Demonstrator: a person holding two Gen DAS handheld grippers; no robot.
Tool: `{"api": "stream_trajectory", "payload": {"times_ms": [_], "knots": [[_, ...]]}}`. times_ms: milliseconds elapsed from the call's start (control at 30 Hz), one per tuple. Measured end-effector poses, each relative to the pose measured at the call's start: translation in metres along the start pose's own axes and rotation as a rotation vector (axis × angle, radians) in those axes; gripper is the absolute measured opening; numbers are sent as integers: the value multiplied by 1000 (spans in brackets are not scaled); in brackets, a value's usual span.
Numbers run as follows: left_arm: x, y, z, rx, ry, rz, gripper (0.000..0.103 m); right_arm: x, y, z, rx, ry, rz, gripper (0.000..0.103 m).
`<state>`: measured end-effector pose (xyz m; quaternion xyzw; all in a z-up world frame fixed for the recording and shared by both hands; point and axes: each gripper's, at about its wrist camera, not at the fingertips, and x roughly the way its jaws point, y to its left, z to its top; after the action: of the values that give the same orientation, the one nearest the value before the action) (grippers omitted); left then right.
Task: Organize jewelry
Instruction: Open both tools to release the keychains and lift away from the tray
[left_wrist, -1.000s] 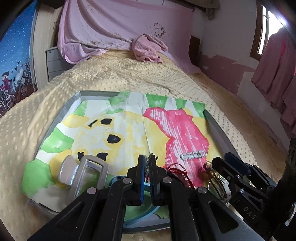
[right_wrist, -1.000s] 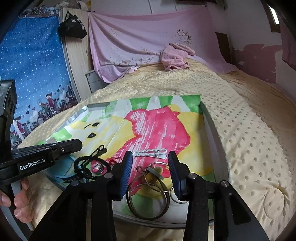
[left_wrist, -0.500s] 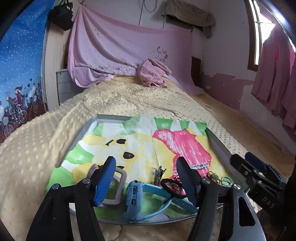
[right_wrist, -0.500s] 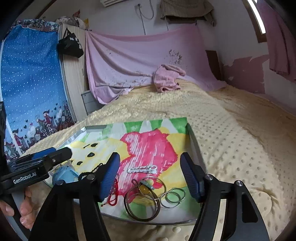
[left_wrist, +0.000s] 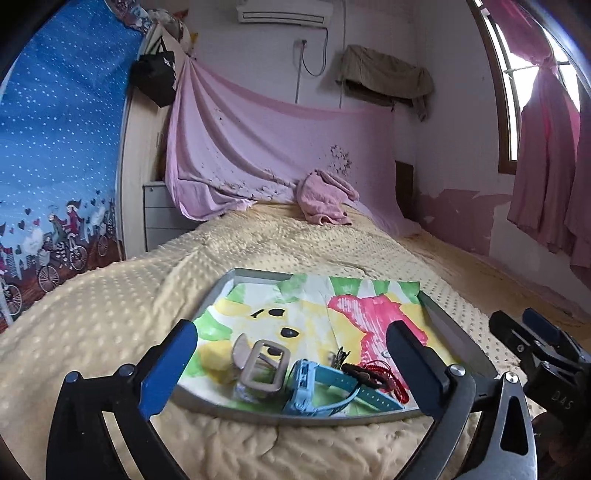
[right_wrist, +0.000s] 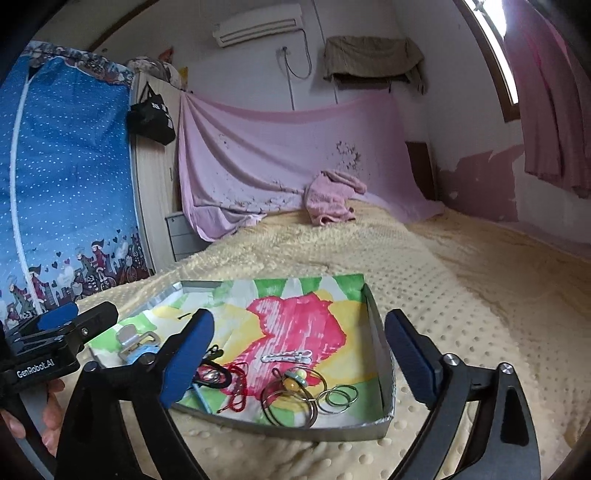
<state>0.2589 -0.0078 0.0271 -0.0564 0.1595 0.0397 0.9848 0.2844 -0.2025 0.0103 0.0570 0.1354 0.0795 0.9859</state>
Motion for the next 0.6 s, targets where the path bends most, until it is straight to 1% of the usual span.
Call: {"api": "stream_trajectory", "payload": {"times_ms": [100, 233, 600], "knots": [[-14, 4, -3, -3, -26, 10, 103, -19, 8, 0, -23, -35, -3, 93], [-35, 6, -7, 3, -59, 16, 103, -45, 15, -1, -47, -72, -6, 98], [-90, 16, -20, -6, -106, 16, 103, -108, 23, -12, -57, -110, -1, 99]]}}
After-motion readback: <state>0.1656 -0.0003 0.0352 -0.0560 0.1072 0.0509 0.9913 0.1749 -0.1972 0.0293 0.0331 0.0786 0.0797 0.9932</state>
